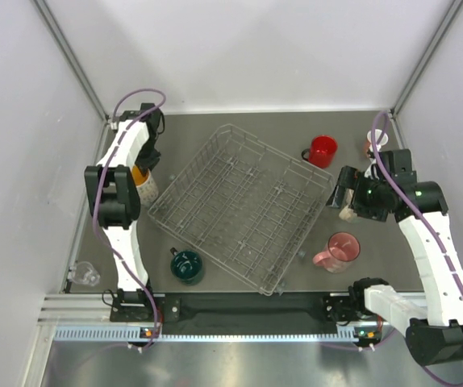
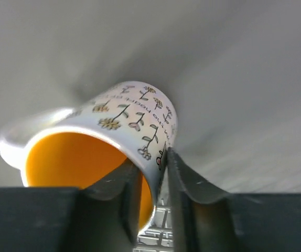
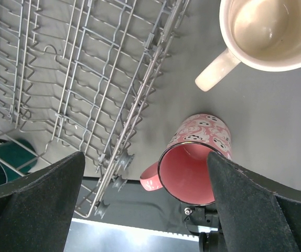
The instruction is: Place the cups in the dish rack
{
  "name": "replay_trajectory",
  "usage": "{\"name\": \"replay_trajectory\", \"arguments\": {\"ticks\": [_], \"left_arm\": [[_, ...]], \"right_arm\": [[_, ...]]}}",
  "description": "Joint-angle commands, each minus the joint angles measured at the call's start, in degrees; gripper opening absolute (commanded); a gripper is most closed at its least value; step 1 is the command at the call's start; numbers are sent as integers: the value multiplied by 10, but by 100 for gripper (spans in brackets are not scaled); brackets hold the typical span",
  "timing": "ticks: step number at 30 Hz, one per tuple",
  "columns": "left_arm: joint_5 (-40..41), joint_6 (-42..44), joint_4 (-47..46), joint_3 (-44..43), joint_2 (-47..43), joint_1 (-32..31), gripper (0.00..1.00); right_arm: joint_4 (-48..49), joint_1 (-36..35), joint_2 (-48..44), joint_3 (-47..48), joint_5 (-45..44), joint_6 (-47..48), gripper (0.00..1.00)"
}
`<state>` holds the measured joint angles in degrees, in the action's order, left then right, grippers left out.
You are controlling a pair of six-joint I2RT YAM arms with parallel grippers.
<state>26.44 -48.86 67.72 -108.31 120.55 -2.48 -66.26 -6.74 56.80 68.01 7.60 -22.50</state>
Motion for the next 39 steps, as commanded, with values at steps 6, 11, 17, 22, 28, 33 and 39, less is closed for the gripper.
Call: {"name": "replay_trajectory", "arguments": {"ticks": [6, 11, 17, 22, 28, 33, 39], "left_arm": [[30, 15, -13, -3, -16, 20, 1], [36, 10, 7, -65, -33, 20, 0], [-70, -1, -1, -131, -122, 20, 0], [-197, -40, -33, -137, -200, 20, 0], [-367, -127, -80, -80, -303, 16, 0], [-540, -264, -162, -3, -375, 17, 0], [-640, -496, -319, 146, -465, 12, 0]], "right_arm": [[-4, 0, -6, 15, -7, -4, 100], [3, 0, -14, 5, 6, -3, 100], [24, 1, -15, 2, 49, 13, 100], [45, -1, -5, 10, 98, 31, 100], [69, -28, 10, 28, 138, 31, 100], [115, -65, 27, 46, 194, 30, 100], [290, -121, 24, 5, 299, 3, 100]]}}
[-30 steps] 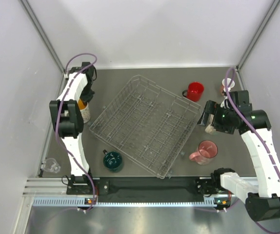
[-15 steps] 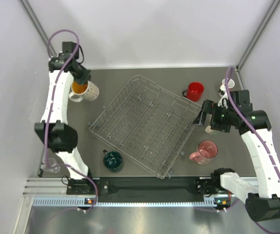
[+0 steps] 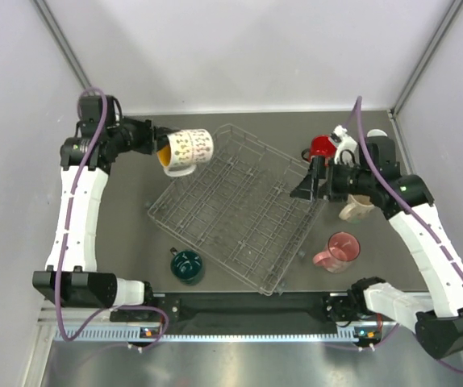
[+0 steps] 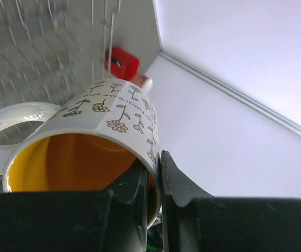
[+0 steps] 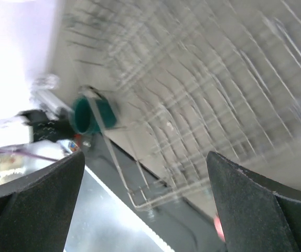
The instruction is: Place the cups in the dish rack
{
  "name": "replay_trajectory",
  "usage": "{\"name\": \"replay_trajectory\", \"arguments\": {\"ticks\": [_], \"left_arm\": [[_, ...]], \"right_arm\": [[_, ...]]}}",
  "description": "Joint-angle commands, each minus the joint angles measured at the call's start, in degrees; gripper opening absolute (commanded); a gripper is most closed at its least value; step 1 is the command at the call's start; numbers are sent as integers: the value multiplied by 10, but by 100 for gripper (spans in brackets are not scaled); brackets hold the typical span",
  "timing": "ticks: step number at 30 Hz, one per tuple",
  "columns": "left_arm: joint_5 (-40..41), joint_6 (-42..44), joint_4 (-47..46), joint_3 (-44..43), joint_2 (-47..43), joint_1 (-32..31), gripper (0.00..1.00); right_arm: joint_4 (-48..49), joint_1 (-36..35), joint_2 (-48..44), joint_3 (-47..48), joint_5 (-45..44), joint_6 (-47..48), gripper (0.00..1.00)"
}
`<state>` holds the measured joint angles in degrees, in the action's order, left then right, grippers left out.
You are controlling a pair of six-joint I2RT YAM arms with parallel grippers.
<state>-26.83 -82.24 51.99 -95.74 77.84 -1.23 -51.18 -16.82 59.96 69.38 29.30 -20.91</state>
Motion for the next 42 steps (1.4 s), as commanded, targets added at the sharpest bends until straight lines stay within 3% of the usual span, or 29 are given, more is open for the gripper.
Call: {"name": "replay_trajectory", "arguments": {"ticks": [1, 3, 4, 8, 15, 20, 25, 34, 42], "left_arm": [[-116, -179, -163, 20, -50, -2, 0], [-128, -227, -171, 21, -58, -3, 0], [-151, -247, -187, 26, -65, -3, 0], [-176, -386, -293, 72, -99, -4, 0], [-197, -538, -445, 163, -160, -5, 0], [-204, -650, -580, 187, -177, -5, 0], [-217, -699, -617, 214, -204, -5, 0], [-193, -739, -622, 217, -212, -63, 0], [-191, -739, -615, 211, -208, -94, 0]], "right_arm": [[221, -32, -11, -22, 100, -21, 100], [320, -53, -20, -67, 139, -54, 100], [413, -61, -22, -81, 145, -64, 100], [584, -117, -1, -132, 140, -85, 99], [861, -211, 86, -160, 113, -164, 100], [885, -262, 150, -119, 81, -164, 97], [857, -288, 169, -88, 59, -124, 98], [936, -302, 206, -75, 24, 8, 93], [906, -306, 209, -62, -9, 118, 95]]}}
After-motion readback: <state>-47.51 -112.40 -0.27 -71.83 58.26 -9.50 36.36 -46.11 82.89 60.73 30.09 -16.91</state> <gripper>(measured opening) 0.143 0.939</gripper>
